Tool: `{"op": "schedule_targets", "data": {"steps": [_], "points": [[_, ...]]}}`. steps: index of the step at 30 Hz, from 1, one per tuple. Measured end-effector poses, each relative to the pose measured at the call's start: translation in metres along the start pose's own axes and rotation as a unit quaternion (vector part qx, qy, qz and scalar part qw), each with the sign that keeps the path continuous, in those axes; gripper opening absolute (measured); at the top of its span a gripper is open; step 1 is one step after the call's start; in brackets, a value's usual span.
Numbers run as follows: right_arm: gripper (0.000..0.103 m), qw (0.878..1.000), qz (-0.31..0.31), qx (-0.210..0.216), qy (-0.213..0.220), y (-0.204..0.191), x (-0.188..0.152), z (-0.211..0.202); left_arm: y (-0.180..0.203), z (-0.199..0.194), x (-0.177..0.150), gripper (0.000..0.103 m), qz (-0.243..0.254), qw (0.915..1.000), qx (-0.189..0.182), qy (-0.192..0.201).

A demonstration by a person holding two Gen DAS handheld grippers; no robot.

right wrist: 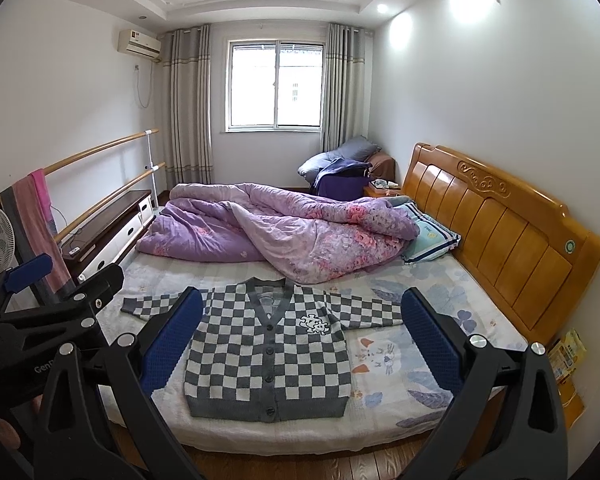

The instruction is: Fold large clothes

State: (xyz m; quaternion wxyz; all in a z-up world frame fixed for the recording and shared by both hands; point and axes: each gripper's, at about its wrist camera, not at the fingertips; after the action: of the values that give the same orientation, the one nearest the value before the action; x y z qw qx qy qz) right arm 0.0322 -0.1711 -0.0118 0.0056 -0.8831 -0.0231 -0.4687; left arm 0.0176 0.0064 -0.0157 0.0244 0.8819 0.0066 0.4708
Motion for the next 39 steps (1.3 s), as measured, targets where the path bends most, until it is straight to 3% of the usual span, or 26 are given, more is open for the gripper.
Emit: {"op": "schedule_targets", "data": {"steps": [39], "points": [[0.096,1.000,0.000,0.011,-0.005,-0.009,0.001,0.002,-0.014,-0.002,-0.004,0.098,-0.002,1.0000,0.008,0.002]]}}
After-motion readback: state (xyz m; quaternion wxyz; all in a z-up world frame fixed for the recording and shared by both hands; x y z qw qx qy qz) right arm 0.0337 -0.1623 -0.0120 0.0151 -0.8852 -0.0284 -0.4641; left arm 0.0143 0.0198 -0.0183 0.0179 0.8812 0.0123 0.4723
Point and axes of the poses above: each gripper's, at about its wrist camera, not at the fingertips, and z roughly the way its jaws point, y to its right, x to its top, and after that the axes turned 7 degrees about -y, right-handed
